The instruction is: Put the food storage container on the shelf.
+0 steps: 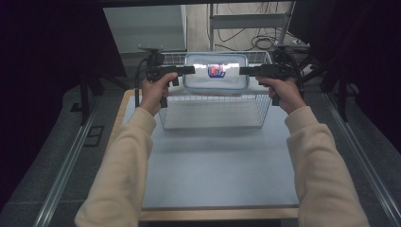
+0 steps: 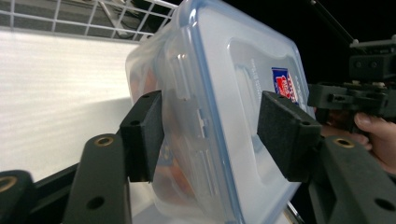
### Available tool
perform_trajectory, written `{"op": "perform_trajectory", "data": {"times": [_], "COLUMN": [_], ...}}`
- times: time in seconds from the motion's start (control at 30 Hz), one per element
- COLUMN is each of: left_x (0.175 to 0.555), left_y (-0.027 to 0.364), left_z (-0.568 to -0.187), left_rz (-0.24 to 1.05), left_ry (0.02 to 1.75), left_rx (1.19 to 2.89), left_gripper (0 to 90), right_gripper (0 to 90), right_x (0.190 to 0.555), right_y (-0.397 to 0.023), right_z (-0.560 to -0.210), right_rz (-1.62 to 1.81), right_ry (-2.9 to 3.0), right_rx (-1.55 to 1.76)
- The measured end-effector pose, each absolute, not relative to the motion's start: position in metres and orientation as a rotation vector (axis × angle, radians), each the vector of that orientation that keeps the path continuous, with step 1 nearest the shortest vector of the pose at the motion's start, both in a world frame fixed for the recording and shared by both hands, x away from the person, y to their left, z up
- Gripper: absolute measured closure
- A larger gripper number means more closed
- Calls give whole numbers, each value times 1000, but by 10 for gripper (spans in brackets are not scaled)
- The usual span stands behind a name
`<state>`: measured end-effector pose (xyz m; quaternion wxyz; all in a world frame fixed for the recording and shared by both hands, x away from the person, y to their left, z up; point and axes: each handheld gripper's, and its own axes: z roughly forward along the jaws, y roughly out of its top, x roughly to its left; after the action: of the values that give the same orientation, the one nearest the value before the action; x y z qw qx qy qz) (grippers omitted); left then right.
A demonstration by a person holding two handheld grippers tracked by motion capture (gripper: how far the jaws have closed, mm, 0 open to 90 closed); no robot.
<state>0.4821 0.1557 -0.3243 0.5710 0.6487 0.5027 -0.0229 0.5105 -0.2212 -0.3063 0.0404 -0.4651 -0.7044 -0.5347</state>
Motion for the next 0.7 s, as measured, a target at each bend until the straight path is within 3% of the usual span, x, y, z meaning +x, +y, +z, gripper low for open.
{"op": "perform_trajectory", "data": {"times": [0.37, 0.7], "left_x": [500, 486], "left_y": [153, 155], "left_z": [-331, -322], "left_rz": [-35, 66], "left_ry": [1232, 1164], "left_rx": [1482, 1489], "left_gripper": [395, 299], "right_gripper": [456, 361], "right_x": [522, 505], "right_y": [-213, -223], "right_z": [-305, -301], "right_rz": [-1643, -1783], "right_ry": [-2158, -2182], "right_rx": [-1571, -1542]}}
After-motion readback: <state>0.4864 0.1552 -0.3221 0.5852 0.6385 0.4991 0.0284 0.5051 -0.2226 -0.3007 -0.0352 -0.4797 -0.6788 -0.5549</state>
